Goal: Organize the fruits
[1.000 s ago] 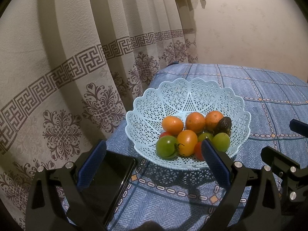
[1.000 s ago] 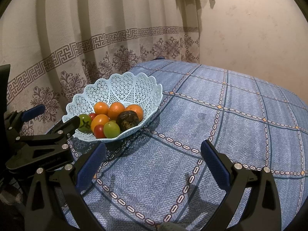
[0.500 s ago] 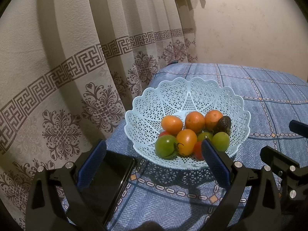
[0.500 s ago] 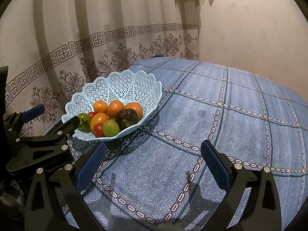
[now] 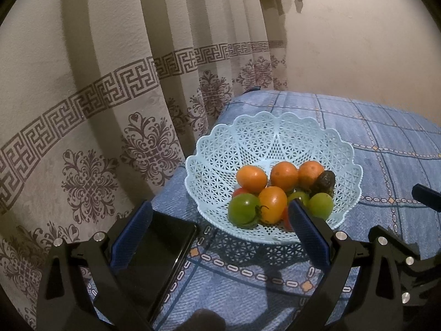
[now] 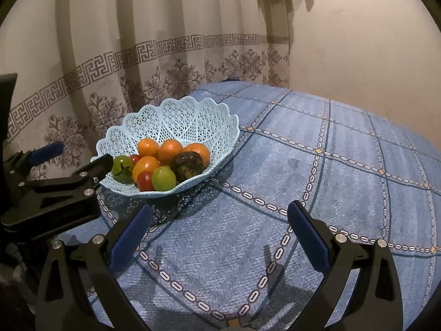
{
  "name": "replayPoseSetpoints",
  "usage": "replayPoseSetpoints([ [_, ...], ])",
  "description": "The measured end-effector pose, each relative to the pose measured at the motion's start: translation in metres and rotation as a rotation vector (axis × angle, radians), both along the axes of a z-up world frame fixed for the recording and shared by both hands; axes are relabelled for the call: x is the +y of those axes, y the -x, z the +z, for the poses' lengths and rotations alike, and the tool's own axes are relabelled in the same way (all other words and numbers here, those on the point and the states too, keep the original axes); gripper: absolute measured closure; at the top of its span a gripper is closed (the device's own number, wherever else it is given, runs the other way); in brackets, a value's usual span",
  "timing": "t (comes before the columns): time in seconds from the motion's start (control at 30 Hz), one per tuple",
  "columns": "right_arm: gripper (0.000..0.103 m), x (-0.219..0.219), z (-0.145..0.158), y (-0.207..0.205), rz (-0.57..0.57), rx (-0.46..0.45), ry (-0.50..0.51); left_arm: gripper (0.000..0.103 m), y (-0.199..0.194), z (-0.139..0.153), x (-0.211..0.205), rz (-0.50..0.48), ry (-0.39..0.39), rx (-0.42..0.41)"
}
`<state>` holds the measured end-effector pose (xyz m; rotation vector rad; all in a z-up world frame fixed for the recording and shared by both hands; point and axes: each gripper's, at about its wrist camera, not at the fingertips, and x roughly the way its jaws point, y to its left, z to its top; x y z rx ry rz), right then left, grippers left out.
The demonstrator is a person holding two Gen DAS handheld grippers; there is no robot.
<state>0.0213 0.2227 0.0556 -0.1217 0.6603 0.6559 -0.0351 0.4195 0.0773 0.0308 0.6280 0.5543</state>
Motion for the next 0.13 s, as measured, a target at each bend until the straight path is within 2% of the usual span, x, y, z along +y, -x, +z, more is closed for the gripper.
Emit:
replayPoseSetpoints([
  [0.13, 0.005, -0.0017, 0.0003, -0.002, -0.009, 0.006, 0.0, 0.003, -0.0006, -0.0004, -0.0013, -0.005, -0.005, 0.003],
])
